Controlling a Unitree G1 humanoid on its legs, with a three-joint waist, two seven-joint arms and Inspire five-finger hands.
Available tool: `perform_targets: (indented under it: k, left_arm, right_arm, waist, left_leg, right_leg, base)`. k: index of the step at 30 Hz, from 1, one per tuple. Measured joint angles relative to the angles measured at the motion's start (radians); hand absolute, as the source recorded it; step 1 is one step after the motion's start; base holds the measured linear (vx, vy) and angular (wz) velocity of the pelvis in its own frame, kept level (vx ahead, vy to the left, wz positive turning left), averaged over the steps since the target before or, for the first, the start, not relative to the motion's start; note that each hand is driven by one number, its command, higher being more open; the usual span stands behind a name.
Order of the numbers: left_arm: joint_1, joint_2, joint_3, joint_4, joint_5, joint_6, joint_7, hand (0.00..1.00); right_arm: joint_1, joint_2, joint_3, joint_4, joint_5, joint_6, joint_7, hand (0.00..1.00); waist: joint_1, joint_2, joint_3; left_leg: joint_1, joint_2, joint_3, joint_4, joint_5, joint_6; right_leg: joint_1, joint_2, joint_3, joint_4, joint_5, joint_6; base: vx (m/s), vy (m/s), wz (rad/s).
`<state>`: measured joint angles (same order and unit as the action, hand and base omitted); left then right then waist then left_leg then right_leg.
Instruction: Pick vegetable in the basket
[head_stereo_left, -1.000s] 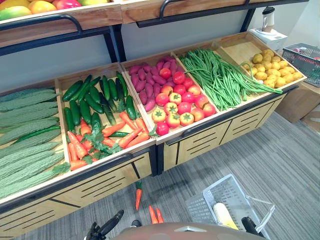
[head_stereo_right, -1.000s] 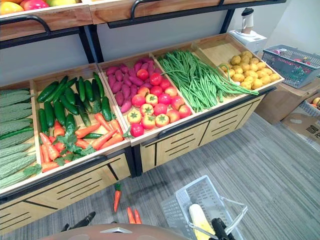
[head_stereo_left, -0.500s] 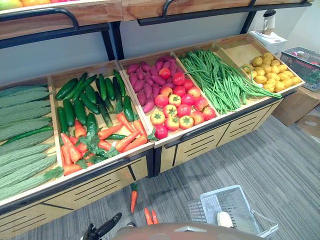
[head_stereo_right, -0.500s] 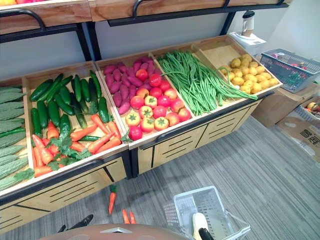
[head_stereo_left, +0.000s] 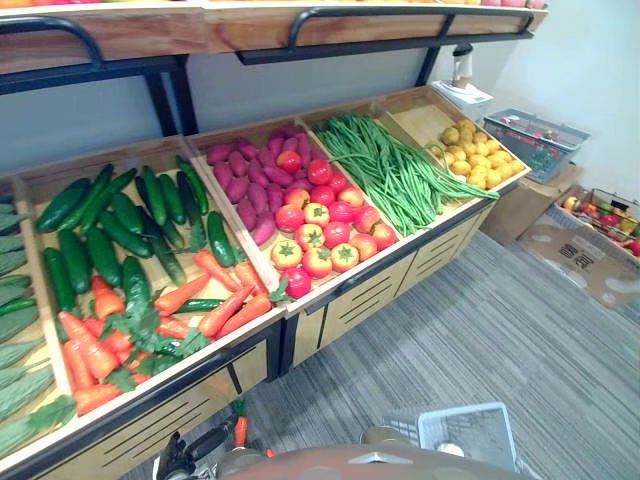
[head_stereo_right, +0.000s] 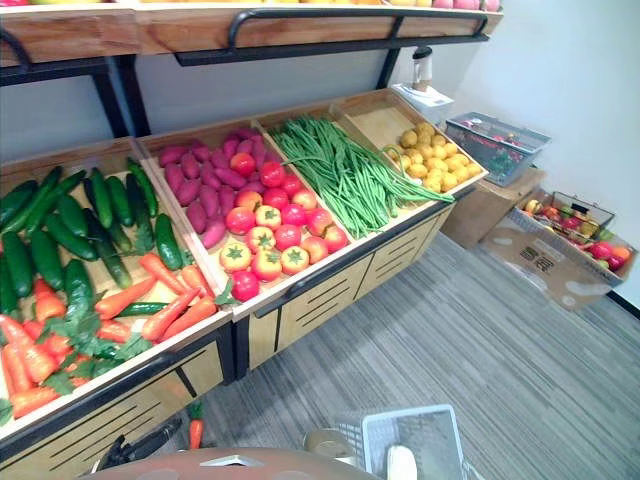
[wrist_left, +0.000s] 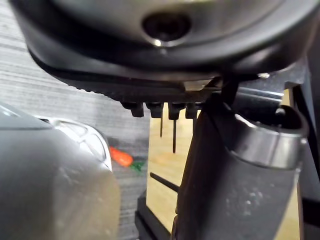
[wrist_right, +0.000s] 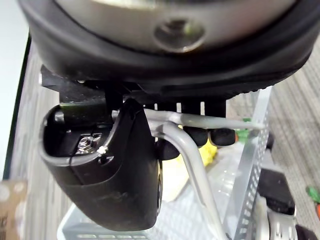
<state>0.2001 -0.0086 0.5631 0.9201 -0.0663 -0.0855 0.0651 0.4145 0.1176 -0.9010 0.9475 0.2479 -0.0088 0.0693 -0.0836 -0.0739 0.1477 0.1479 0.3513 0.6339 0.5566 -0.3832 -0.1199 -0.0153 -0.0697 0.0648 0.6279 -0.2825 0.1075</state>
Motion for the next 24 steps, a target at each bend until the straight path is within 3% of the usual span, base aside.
perform_targets:
  k: [3, 4, 5, 7, 8, 10, 11, 12, 13, 14, 15, 18, 19, 20, 21, 24]
  left_arm:
    - [-0.002, -0.014, -0.043, -0.039, 0.004, 0.001, -0.003, 1.0]
    - [-0.009, -0.017, -0.079, -0.072, 0.005, 0.0, -0.006, 1.0]
    - [-0.016, -0.025, -0.094, -0.096, 0.009, 0.0, -0.011, 1.0]
    - [-0.036, -0.051, -0.109, -0.108, 0.009, 0.004, -0.008, 1.0]
    - [-0.045, -0.055, -0.135, -0.116, 0.01, 0.001, -0.017, 1.0]
    - [-0.044, -0.055, -0.154, -0.115, 0.0, -0.001, -0.031, 1.0]
    - [-0.039, -0.057, -0.156, -0.113, -0.003, -0.003, -0.031, 1.0]
    - [-0.044, -0.054, -0.165, -0.111, -0.007, -0.014, -0.03, 1.0]
    - [-0.043, -0.051, -0.165, -0.107, -0.009, -0.021, -0.029, 1.0]
    - [-0.038, -0.045, -0.163, -0.09, -0.011, -0.021, -0.022, 1.0]
    - [-0.037, -0.045, -0.166, -0.065, -0.012, -0.02, -0.029, 1.0]
    - [-0.041, -0.039, -0.16, -0.061, -0.011, -0.024, -0.043, 1.0]
    - [-0.039, -0.037, -0.153, -0.06, -0.012, -0.026, -0.042, 1.0]
    - [-0.028, -0.034, -0.142, -0.057, -0.018, -0.03, -0.037, 1.0]
    - [-0.013, -0.033, -0.121, -0.043, -0.022, -0.029, -0.032, 1.0]
    - [-0.004, -0.028, -0.079, -0.023, -0.047, -0.025, -0.021, 1.0]
  right_arm:
    - [0.002, -0.001, 0.011, -0.001, 0.004, 0.005, -0.004, 0.0]
    - [0.002, -0.001, 0.011, -0.001, 0.003, 0.006, -0.005, 0.0]
    - [0.002, -0.001, 0.009, -0.001, 0.001, 0.007, -0.012, 0.0]
    - [0.001, -0.005, 0.01, -0.001, 0.0, 0.012, -0.015, 0.0]
    - [-0.004, -0.008, 0.012, 0.0, -0.005, 0.02, -0.02, 0.0]
    - [-0.032, -0.017, 0.043, 0.003, -0.018, 0.023, -0.031, 0.0]
    - [-0.051, -0.021, 0.055, 0.007, -0.027, 0.024, -0.03, 0.0]
    - [-0.076, -0.033, 0.061, 0.028, -0.04, 0.024, -0.031, 0.0]
    - [-0.093, -0.042, 0.061, 0.049, -0.046, 0.024, -0.039, 0.0]
    - [-0.133, -0.072, 0.077, 0.095, -0.048, 0.025, -0.049, 0.0]
    - [-0.164, -0.085, 0.091, 0.104, -0.049, 0.025, -0.06, 0.0]
    - [-0.222, -0.107, 0.113, 0.12, -0.077, 0.026, -0.08, 0.0]
    - [-0.221, -0.115, 0.123, 0.121, -0.085, 0.025, -0.081, 0.0]
    - [-0.22, -0.133, 0.143, 0.121, -0.088, 0.025, -0.08, 0.0]
    - [-0.224, -0.146, 0.152, 0.124, -0.083, 0.025, -0.08, 0.0]
    - [-0.234, -0.133, 0.168, 0.119, -0.064, 0.015, -0.065, 0.0]
  waist:
    - [-0.003, 0.028, 0.001]
    - [-0.006, 0.042, -0.002]
    - [-0.007, 0.051, -0.001]
    - [-0.01, 0.06, -0.003]
    - [-0.015, 0.061, -0.002]
    - [-0.027, 0.052, -0.009]
    - [-0.028, 0.044, -0.01]
    - [-0.026, 0.017, -0.006]
    - [-0.024, 0.006, -0.004]
    - [-0.022, 0.005, -0.004]
    - [-0.016, 0.016, -0.001]
    - [-0.006, 0.027, 0.007]
    - [0.0, 0.027, 0.007]
    - [0.009, 0.031, 0.006]
    - [0.022, 0.034, 0.004]
    - [0.018, 0.014, -0.018]
  left_leg:
    - [0.058, 0.081, 0.121, 0.003, 0.001, -0.015]
    - [0.076, 0.101, 0.169, -0.008, 0.009, -0.03]
    - [0.081, 0.119, 0.194, -0.011, 0.015, -0.038]
    - [0.093, 0.129, 0.243, -0.03, 0.034, -0.047]
    - [0.097, 0.124, 0.267, -0.049, 0.053, -0.041]
    - [0.109, 0.084, 0.312, -0.118, 0.117, 0.002]
    - [0.111, 0.069, 0.322, -0.138, 0.138, 0.014]
    - [0.126, 0.031, 0.352, -0.146, 0.15, 0.016]
    - [0.135, 0.021, 0.362, -0.139, 0.147, 0.013]
    - [0.141, 0.029, 0.365, -0.097, 0.144, 0.011]
    - [0.116, 0.045, 0.34, -0.053, 0.11, 0.013]
    - [-0.009, 0.042, 0.279, -0.008, 0.05, 0.014]
    - [-0.025, 0.042, 0.28, -0.011, 0.054, 0.023]
    - [-0.048, 0.039, 0.291, -0.062, 0.097, 0.059]
    - [-0.045, 0.036, 0.286, -0.1, 0.148, 0.05]
    - [-0.032, -0.001, 0.298, -0.162, 0.164, 0.041]
  right_leg:
    - [-0.025, 0.068, 0.005, 0.007, 0.018, 0.021]
    - [-0.054, 0.068, -0.057, 0.02, 0.033, 0.043]
    - [-0.068, 0.057, -0.142, 0.015, 0.048, 0.035]
    - [-0.084, 0.006, -0.355, 0.014, 0.068, 0.002]
    - [-0.09, -0.025, -0.483, 0.011, 0.083, -0.042]
    - [-0.079, -0.039, -0.607, -0.064, 0.104, -0.115]
    - [-0.08, -0.054, -0.631, -0.051, 0.078, -0.137]
    - [-0.076, -0.122, -0.698, 0.005, 0.028, -0.143]
    - [-0.068, -0.128, -0.705, -0.01, 0.008, -0.142]
    - [-0.035, -0.098, -0.715, -0.076, -0.016, -0.181]
    - [-0.007, -0.06, -0.69, -0.173, -0.024, -0.189]
    - [0.042, -0.026, -0.667, -0.318, 0.027, -0.169]
    - [0.06, -0.021, -0.666, -0.341, 0.038, -0.163]
    - [0.092, -0.006, -0.664, -0.377, 0.052, -0.152]
    - [0.112, 0.009, -0.646, -0.401, 0.06, -0.136]
    - [0.13, 0.018, -0.636, -0.477, 0.101, -0.108]
  base:
    - [0.1, -0.039, -1.1]
    - [0.06, -0.039, -0.96]
    - [0.06, -0.038, -0.81]
    - [0.06, -0.052, -0.56]
    - [0.07, -0.078, -0.53]
    - [0.05, -0.075, -0.71]
    - [0.03, -0.093, -0.74]
    - [0.04, -0.114, -0.57]
    - [0.07, -0.183, -0.76]
    - [0.08, -0.155, -0.81]
    - [0.04, -0.1, -0.69]
    - [-0.05, -0.019, -0.24]
    - [-0.05, -0.008, -0.1]
    - [-0.05, 0.02, -0.27]
    - [-0.02, 0.043, -0.31]
    - [0.03, 0.075, -0.08]
